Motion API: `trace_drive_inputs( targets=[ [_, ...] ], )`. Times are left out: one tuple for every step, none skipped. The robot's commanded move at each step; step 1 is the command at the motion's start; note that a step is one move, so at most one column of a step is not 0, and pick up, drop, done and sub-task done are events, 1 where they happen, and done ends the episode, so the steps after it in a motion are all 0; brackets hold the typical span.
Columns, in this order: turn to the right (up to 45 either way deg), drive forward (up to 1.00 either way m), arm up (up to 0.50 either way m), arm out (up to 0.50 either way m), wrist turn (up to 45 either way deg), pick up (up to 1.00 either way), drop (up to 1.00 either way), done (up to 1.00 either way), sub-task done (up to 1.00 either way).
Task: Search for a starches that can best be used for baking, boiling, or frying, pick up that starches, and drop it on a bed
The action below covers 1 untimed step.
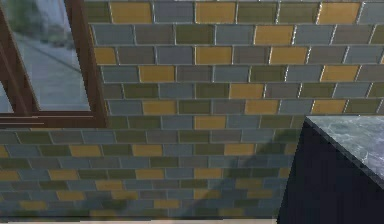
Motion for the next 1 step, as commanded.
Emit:
trace_drive_inputs(
  targets=[
    [0.0,0.00,0.00,-0.46,0.0,0.00,0.00,0.00,0.00]
  ],
)
